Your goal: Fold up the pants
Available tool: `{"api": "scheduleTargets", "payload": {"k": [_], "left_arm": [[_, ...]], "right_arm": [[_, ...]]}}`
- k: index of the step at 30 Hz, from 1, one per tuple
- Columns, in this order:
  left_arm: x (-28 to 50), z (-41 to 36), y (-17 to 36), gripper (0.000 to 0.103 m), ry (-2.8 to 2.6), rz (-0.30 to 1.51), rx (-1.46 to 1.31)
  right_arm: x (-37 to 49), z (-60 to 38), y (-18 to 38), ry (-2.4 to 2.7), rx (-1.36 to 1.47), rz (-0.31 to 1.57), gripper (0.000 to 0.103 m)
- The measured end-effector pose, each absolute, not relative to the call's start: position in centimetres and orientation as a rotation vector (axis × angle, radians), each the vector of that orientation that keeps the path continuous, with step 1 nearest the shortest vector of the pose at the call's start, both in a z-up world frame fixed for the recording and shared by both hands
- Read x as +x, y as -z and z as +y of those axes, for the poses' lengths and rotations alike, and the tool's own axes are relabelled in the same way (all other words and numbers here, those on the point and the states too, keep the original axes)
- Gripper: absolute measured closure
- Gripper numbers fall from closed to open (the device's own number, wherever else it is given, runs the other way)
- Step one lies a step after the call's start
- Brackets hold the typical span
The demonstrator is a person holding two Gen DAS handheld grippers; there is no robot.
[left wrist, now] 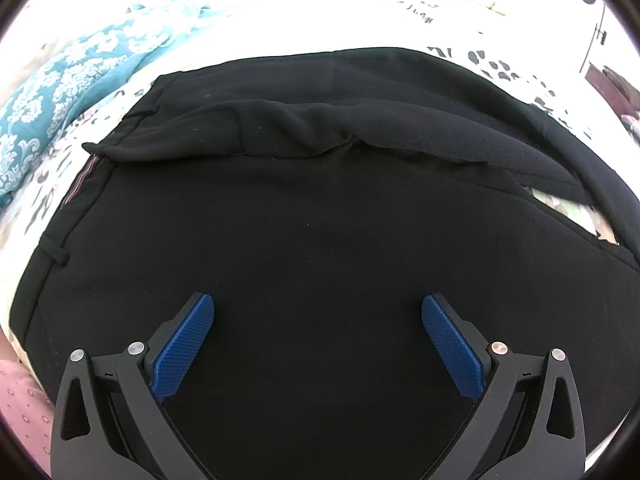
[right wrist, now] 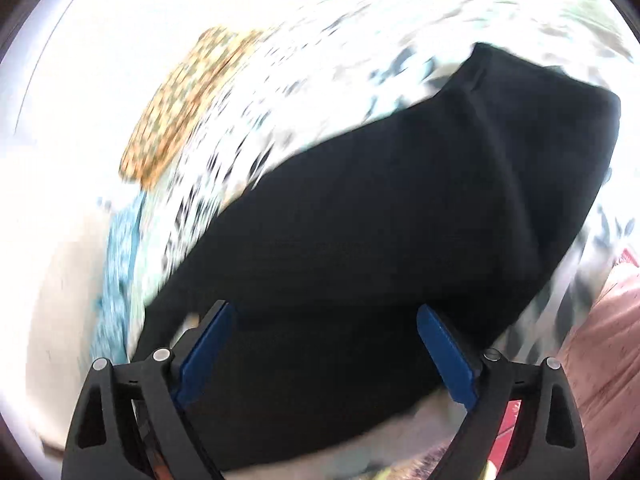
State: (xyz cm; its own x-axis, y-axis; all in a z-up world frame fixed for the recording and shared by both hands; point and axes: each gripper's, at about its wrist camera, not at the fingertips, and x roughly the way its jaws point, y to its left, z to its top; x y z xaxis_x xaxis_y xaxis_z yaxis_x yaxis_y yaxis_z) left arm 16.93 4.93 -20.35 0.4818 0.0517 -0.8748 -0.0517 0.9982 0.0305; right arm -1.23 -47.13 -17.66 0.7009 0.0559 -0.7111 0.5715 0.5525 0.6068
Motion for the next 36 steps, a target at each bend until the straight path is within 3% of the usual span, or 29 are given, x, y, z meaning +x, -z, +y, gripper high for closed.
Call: {"api": "scheduleTargets", "payload": {"k": [2, 3, 4, 5, 6, 13, 19, 24, 26, 27, 28, 30, 32, 33, 36], "left_arm": [[16.9, 4.9, 20.2, 0.0, -0.063, 1.074, -0.005], [16.9, 5.0, 19.9, 0.001, -0.06, 1.089, -0.01], [17.1, 5.0, 19.5, 0.001, -0.04, 1.105, -0.02], [17.5, 4.9, 19.1, 0.001, 0.003, 1.122, -0.04], [17.9, 4.9, 18.3, 0.001, 0.054, 1.122, -0.075], [27.4, 5.4, 14.4, 0.001, 0.153, 1.134, -0.325], [36.0, 6.8, 17.3, 0.001, 0.113, 1.24, -0.704], [39.1, 5.2, 18.9, 0.002, 0.064, 1.315, -0.692], [39.9, 5.2, 19.1, 0.015, 0.022, 1.312, -0.671], [40.3, 5.3, 19.4, 0.031, 0.001, 1.315, -0.679], [40.5, 5.4, 19.9, 0.039, -0.007, 1.324, -0.704], [40.6, 6.0, 20.5, 0.043, -0.019, 1.326, -0.765], [40.4, 6.7, 20.4, 0.061, -0.024, 1.297, -0.801], [40.2, 7.0, 20.3, 0.093, -0.009, 1.291, -0.811], [39.6, 7.6, 19.5, 0.099, 0.049, 1.261, -0.816]], "right_arm": [[-0.9, -48.3, 17.8, 0.373, 0.983, 0.722, 0.016], [-0.8, -48.7, 18.1, 0.401, 0.984, 0.723, 0.034], [-0.8, -48.9, 18.2, 0.417, 0.979, 0.729, 0.067], [-0.9, -49.1, 18.5, 0.439, 0.973, 0.74, 0.087], [-1.1, -49.2, 18.6, 0.437, 0.98, 0.737, 0.097], [-1.5, -48.1, 12.2, 0.312, 0.784, 0.6, 0.097], [-2.7, -45.5, 7.9, 0.206, 0.676, 0.516, 0.097], [-3.6, -44.4, 6.4, 0.152, 0.647, 0.492, 0.097], [-4.4, -44.5, 5.5, 0.132, 0.643, 0.454, 0.097], [-4.8, -44.4, 5.1, 0.116, 0.638, 0.43, 0.097], [-5.3, -44.6, 4.5, 0.105, 0.628, 0.413, 0.097], [-5.7, -44.3, 3.6, 0.08, 0.606, 0.387, 0.097], [-6.1, -44.1, 3.0, 0.062, 0.604, 0.377, 0.097], [-6.2, -44.1, 2.9, 0.064, 0.606, 0.382, 0.097], [-5.9, -44.9, 3.8, 0.098, 0.633, 0.422, 0.097]]}}
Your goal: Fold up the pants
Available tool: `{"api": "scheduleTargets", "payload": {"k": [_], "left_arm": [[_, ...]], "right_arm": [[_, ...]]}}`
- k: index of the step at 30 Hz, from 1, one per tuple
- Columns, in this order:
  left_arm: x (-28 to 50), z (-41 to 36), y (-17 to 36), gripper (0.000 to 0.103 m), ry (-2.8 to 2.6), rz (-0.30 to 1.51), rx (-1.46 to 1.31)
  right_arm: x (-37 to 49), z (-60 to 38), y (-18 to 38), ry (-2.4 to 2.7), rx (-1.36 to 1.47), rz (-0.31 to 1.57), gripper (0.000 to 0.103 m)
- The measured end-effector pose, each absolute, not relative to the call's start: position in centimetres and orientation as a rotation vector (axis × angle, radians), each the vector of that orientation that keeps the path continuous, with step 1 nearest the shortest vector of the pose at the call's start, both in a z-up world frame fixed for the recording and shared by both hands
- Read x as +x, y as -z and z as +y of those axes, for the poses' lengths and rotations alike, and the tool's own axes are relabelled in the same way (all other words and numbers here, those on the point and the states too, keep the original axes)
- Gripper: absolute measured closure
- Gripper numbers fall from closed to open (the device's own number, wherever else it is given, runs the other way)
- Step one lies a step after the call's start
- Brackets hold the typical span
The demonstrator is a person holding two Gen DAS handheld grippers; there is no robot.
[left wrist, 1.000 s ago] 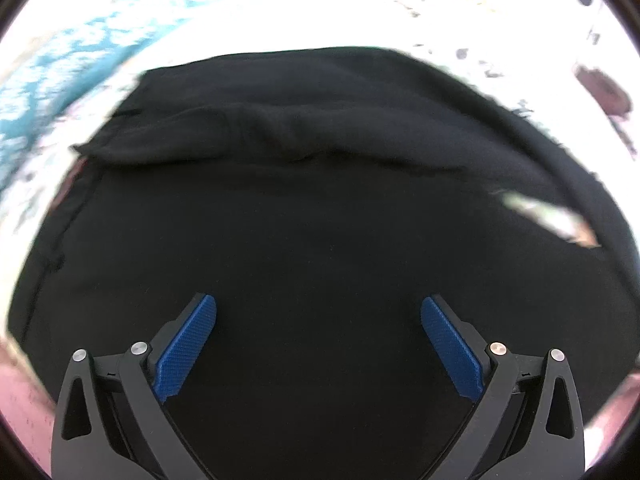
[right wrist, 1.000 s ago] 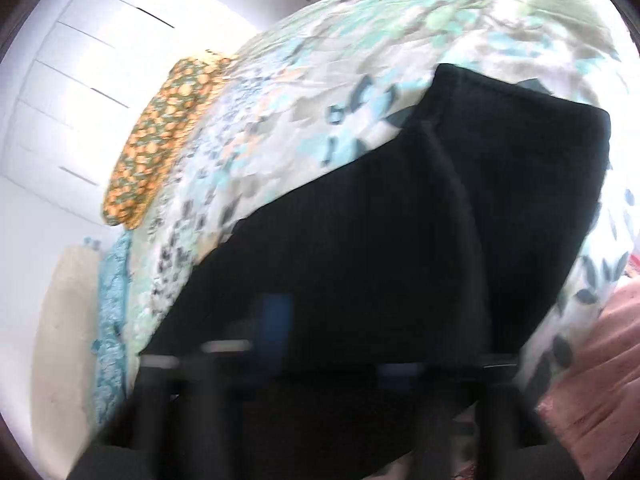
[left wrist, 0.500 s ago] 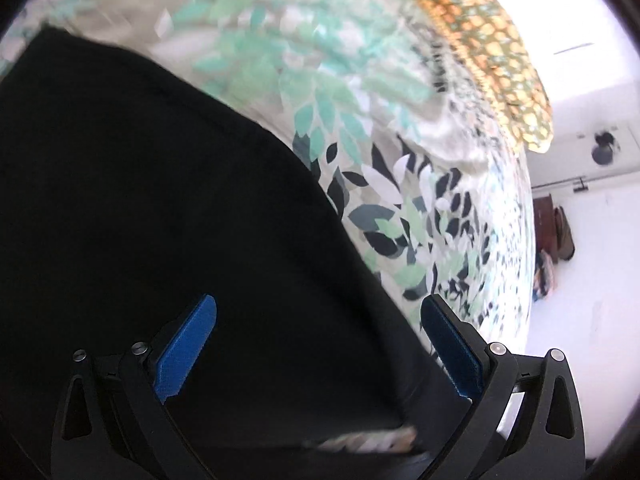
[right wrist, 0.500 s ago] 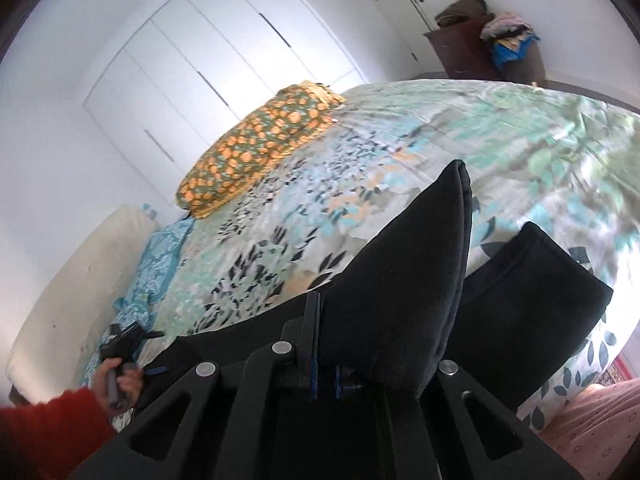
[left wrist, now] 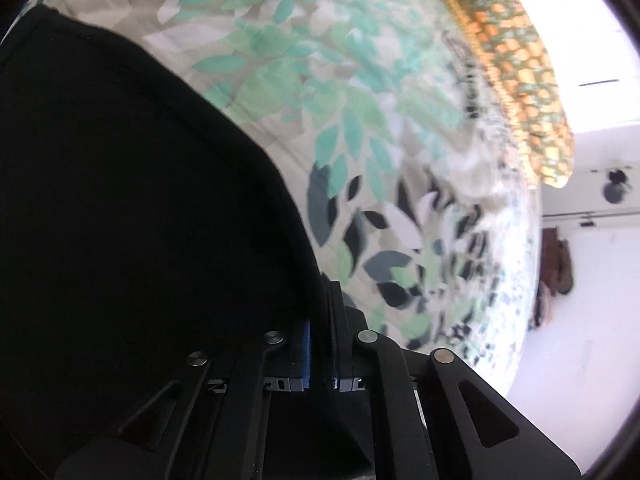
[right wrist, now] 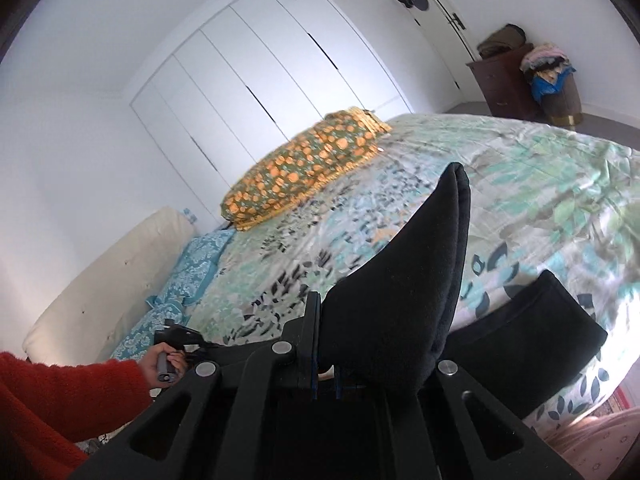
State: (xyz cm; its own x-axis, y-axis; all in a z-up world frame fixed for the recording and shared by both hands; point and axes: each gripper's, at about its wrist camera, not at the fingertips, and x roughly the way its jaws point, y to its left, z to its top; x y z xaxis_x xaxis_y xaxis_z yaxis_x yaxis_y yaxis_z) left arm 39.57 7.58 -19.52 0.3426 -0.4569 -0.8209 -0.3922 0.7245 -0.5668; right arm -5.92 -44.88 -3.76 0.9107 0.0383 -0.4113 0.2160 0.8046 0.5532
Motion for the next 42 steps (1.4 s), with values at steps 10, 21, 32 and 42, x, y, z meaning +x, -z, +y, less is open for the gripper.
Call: {"api": "scheduleTargets", "payload": {"k": [10, 21, 32, 42], "left_arm": [[23.6, 12.4, 3.3, 0.098, 0.208, 0.894, -0.641], [9.9, 12.2, 16.5, 0.098, 0.104, 1.281, -0.611], [10.6, 10.5, 16.6, 0.098, 0.133, 1.314, -0.562], [10.3, 9.6, 16.6, 0.098, 0.137, 1.311, -0.528]], "right_arm": [[-1.7, -50.7, 4.8, 0.121, 0.685, 0.67, 0.097], [-1.3, -53.7, 16.2, 0.25, 0.625, 1.205, 0.097], [-2.8, -55.6, 15.1, 0.216, 0.757, 1.142, 0.047], [-3.2, -59.0, 14.5, 0.338, 0.786, 1.088, 0.09]]}}
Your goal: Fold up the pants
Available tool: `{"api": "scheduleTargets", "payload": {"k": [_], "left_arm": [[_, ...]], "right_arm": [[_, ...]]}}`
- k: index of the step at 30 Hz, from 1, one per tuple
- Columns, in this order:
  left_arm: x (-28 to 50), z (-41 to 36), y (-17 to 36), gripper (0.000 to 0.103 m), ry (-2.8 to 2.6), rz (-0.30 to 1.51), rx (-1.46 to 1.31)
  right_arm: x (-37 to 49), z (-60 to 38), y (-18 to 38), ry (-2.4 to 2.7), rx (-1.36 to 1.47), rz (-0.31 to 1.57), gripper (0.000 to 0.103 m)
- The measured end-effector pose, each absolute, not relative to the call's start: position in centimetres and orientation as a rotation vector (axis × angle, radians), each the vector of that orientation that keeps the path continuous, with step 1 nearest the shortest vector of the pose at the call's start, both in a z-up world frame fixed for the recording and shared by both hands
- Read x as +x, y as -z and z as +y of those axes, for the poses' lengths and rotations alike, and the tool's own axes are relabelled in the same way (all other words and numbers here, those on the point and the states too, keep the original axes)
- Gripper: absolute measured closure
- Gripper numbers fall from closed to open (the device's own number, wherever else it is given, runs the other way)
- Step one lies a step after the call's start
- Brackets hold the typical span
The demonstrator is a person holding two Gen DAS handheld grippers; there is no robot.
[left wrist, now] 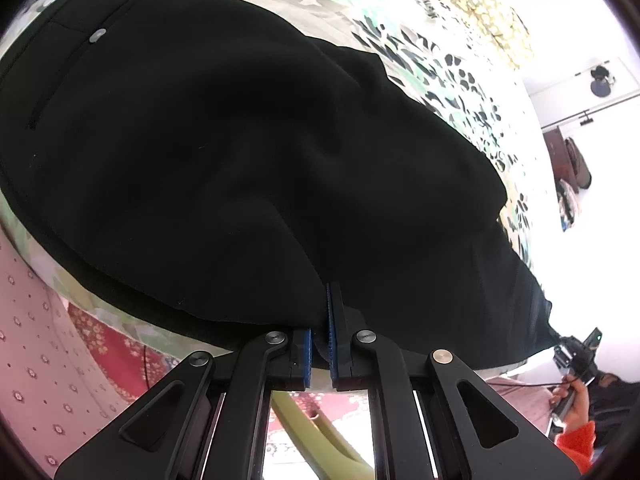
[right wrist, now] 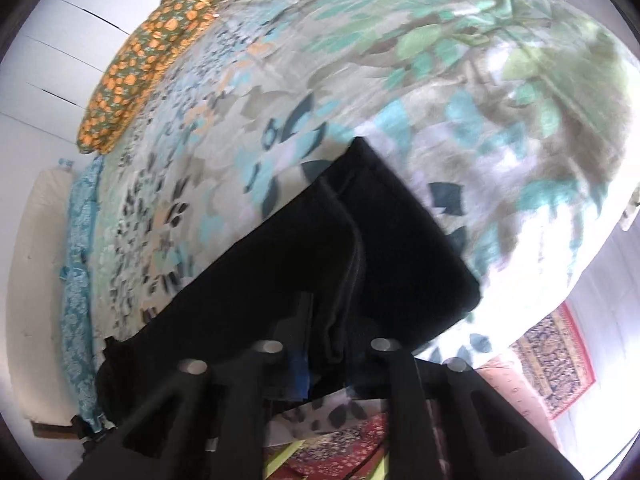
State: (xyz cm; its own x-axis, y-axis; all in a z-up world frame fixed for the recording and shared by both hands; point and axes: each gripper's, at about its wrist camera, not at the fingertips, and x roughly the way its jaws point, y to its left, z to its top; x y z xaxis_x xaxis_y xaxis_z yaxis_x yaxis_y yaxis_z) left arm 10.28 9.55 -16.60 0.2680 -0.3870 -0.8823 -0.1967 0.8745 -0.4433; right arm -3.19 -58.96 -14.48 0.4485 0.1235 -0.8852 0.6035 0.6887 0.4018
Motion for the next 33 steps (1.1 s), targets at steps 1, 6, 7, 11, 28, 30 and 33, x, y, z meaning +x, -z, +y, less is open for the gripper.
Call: {"api": "scheduleTargets", "payload": {"k": [1, 6, 7, 11, 28, 30, 33], "left_arm": [[10.2, 9.4, 16.4, 0.098, 0.15, 1.308, -0.528], [10.0, 6.1, 15.8, 0.098, 0.228, 1.31, -0.422], [10.0, 5.6, 16.0, 0.098, 0.224, 1.321, -0.394], [10.2, 5.7, 17.2, 0.098, 0.22, 1.368, -0.405], [10.8, 6.7, 17.9, 0.099, 0.228, 1.381, -0.465], [10.4, 6.4, 17.6, 0.099, 0.227, 1.383, -0.438], [10.1, 6.1, 17.3, 0.098, 0.225, 1.385, -0.411]], "right_arm": [[-3.1, -59.1, 14.1, 0.351, 0.745, 1.085, 0.09], [-2.3, -59.2, 13.3, 0.46, 0.525, 1.144, 0.09], [-2.2, -59.4, 13.6, 0.47, 0.531, 1.163, 0.09], [-1.9, -59.8, 14.4, 0.499, 0.521, 1.207, 0.09], [-1.2, -59.2, 15.0, 0.544, 0.477, 1.237, 0.09], [-1.2, -59.3, 14.9, 0.545, 0.483, 1.233, 0.09], [-1.3, -59.4, 15.0, 0.544, 0.488, 1.232, 0.09]]}}
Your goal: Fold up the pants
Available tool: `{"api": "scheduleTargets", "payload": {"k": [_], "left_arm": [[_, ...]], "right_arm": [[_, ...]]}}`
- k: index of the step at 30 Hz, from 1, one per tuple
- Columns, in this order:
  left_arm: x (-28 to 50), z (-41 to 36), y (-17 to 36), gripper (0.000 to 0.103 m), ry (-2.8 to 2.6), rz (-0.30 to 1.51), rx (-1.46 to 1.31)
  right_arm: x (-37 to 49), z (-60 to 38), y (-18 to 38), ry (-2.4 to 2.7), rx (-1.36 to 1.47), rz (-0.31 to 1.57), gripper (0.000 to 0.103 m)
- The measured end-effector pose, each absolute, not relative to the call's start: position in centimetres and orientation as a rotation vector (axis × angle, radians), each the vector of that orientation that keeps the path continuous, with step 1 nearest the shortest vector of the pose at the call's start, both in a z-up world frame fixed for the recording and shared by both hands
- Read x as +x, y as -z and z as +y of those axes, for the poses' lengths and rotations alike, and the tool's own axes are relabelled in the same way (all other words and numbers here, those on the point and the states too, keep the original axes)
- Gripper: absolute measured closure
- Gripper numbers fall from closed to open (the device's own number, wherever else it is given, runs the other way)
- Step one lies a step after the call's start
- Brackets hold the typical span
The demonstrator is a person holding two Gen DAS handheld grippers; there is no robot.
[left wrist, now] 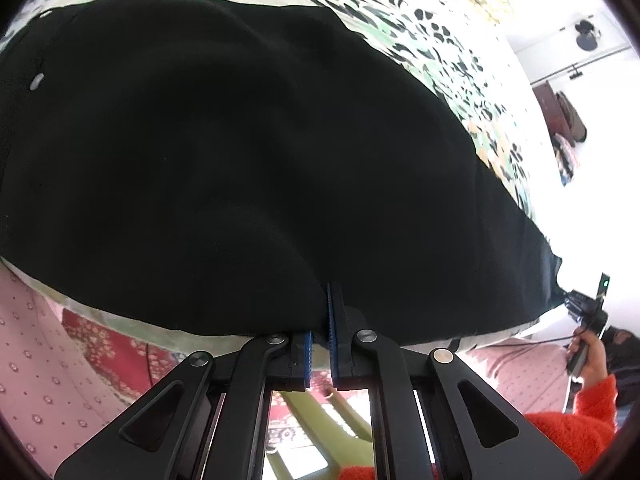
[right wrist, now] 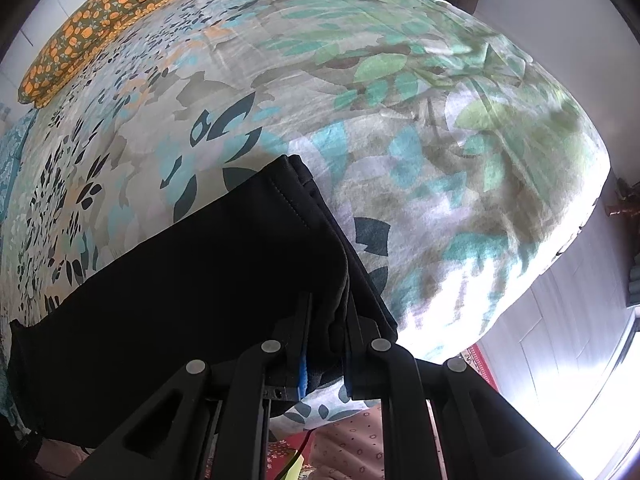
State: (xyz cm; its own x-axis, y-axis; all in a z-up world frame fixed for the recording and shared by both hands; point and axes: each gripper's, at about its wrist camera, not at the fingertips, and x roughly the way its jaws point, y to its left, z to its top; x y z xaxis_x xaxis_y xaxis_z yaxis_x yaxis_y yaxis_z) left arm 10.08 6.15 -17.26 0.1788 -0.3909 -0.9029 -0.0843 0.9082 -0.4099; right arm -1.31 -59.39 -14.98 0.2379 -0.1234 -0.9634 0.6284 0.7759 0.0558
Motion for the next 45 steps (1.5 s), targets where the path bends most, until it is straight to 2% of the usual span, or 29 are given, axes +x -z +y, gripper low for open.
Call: {"api": "scheduleTargets", "payload": {"k": [5, 8, 9, 10, 11, 13, 14, 16, 20, 23, 24, 26, 27, 28, 32, 35, 37, 39, 43, 45], "left_arm": [[10.0, 6.0, 17.6, 0.097, 0.206, 1.404, -0.391], [10.0, 5.9, 17.5, 0.088, 0.185, 1.418, -0.375], [9.9, 6.0, 17.4, 0.08, 0.176, 1.424, -0.366], [9.8, 6.1, 17.3, 0.071, 0.165, 1.428, -0.36], [9.5, 6.2, 17.2, 0.067, 0.159, 1.43, -0.364], [8.8, 6.9, 16.9, 0.044, 0.096, 1.466, -0.354], [8.3, 7.3, 16.6, 0.041, 0.067, 1.478, -0.364], [7.3, 7.9, 15.9, 0.042, 0.043, 1.488, -0.386], [6.9, 9.0, 11.1, 0.041, 0.001, 1.321, -0.339], [9.2, 8.6, 9.3, 0.026, 0.022, 1.19, -0.251], [10.2, 8.0, 9.9, 0.025, 0.055, 1.181, -0.207], [11.4, 6.7, 12.5, 0.035, 0.07, 1.252, -0.053], [11.4, 6.0, 14.8, 0.053, 0.056, 1.356, 0.072], [11.2, 5.6, 16.4, 0.06, 0.037, 1.428, 0.157], [10.1, 5.9, 15.4, 0.059, -0.004, 1.441, 0.221], [10.2, 7.1, 13.7, 0.056, -0.029, 1.391, 0.167], [10.6, 7.8, 12.4, 0.031, -0.012, 1.343, 0.109], [11.6, 7.7, 11.8, 0.022, -0.02, 1.287, 0.075], [14.5, 6.9, 13.4, 0.022, -0.01, 1.205, 0.05], [15.4, 7.7, 15.3, 0.022, -0.043, 1.224, 0.056]], "right_arm": [[-1.2, -59.4, 15.0, 0.547, 0.486, 1.234, 0.09], [-1.3, -59.4, 15.0, 0.548, 0.491, 1.235, 0.089], [-1.3, -59.5, 15.1, 0.548, 0.497, 1.235, 0.089], [-1.3, -59.6, 15.1, 0.543, 0.506, 1.233, 0.086], [-1.4, -59.7, 15.1, 0.535, 0.52, 1.235, 0.084], [-1.6, -59.7, 14.9, 0.517, 0.538, 1.218, 0.07], [-1.7, -59.6, 14.4, 0.515, 0.537, 1.199, 0.064], [-2.4, -59.4, 13.0, 0.534, 0.524, 1.148, 0.04], [-4.4, -58.8, 9.4, 0.633, 0.458, 1.005, 0.038], [-3.8, -56.9, 7.7, 0.599, 0.397, 0.957, 0.038], [-3.2, -56.1, 7.6, 0.567, 0.398, 0.958, 0.038], [-2.1, -54.5, 7.9, 0.503, 0.407, 0.974, 0.036], [-1.5, -53.6, 8.2, 0.467, 0.417, 0.982, 0.035], [-1.0, -52.8, 8.7, 0.44, 0.431, 0.987, 0.035], [-0.3, -51.0, 12.2, 0.383, 0.499, 1.035, 0.034], [0.5, -51.0, 16.6, 0.345, 0.569, 1.161, 0.034], [0.6, -51.0, 16.9, 0.356, 0.573, 1.148, 0.031], [0.9, -51.3, 16.4, 0.344, 0.603, 1.132, 0.027], [0.4, -53.5, 15.1, 0.347, 0.643, 1.099, 0.027], [-0.2, -55.9, 14.6, 0.358, 0.681, 1.072, 0.027]]}}
